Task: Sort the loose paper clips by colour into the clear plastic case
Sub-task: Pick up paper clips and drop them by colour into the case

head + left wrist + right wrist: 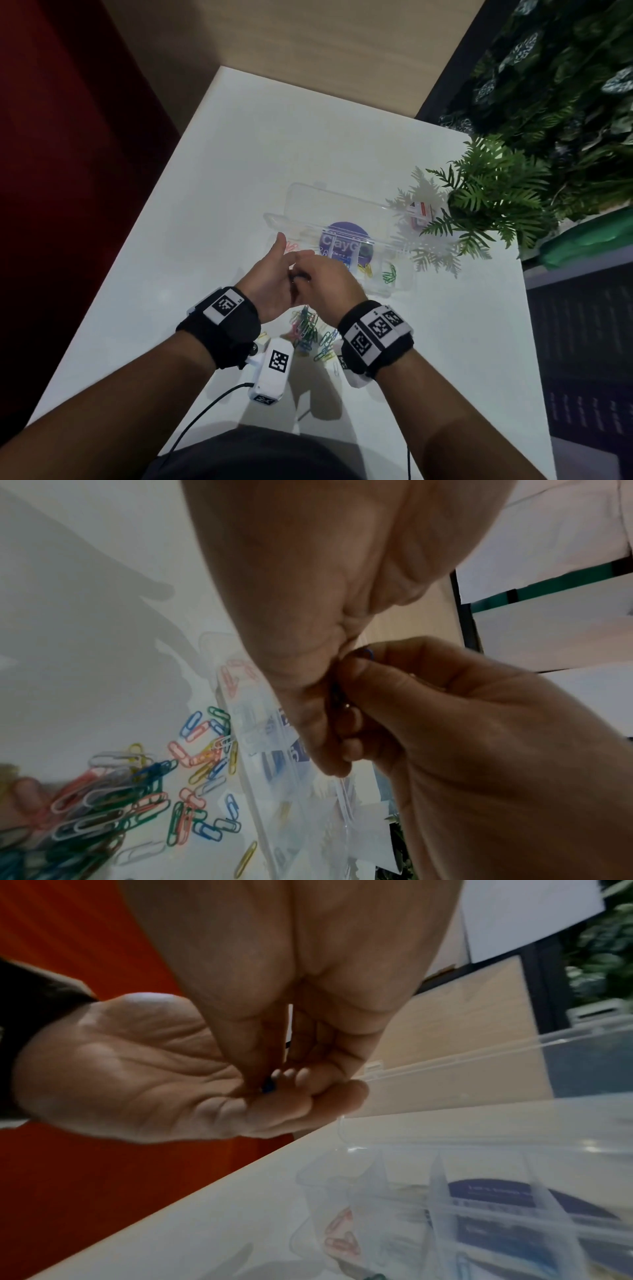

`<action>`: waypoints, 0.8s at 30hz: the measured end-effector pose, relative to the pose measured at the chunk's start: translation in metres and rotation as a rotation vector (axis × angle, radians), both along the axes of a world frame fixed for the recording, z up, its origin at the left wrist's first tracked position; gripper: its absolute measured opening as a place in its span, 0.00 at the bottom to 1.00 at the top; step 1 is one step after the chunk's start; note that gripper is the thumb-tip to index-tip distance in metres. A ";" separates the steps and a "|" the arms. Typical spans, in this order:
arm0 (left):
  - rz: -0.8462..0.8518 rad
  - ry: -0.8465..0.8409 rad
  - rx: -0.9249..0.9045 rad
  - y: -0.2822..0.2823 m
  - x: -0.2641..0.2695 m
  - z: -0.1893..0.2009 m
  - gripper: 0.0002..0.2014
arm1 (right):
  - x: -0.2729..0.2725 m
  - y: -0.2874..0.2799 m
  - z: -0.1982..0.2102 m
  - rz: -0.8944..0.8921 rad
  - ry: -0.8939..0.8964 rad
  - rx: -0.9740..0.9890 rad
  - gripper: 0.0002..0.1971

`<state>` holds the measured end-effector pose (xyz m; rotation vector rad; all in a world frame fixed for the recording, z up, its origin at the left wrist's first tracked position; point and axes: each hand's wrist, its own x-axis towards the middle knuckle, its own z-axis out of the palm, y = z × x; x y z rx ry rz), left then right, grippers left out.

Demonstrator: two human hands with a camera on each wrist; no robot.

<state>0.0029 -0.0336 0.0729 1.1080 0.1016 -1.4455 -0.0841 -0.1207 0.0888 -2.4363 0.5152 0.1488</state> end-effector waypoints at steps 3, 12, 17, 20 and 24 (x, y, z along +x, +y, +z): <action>-0.022 -0.085 0.038 0.002 0.000 -0.006 0.30 | -0.007 -0.020 -0.008 -0.298 -0.030 0.148 0.10; 0.030 -0.377 0.242 0.004 0.007 -0.022 0.15 | -0.001 -0.080 -0.043 -0.659 0.108 0.148 0.07; -0.119 -0.621 0.320 0.003 0.007 -0.038 0.13 | -0.004 -0.081 -0.043 -0.614 0.096 0.114 0.07; -0.333 -0.876 0.402 0.004 0.010 -0.052 0.20 | -0.028 -0.079 -0.046 -0.566 0.104 0.098 0.06; -0.581 -1.084 0.470 -0.004 0.009 -0.069 0.27 | -0.078 -0.077 -0.066 -0.510 0.351 0.066 0.09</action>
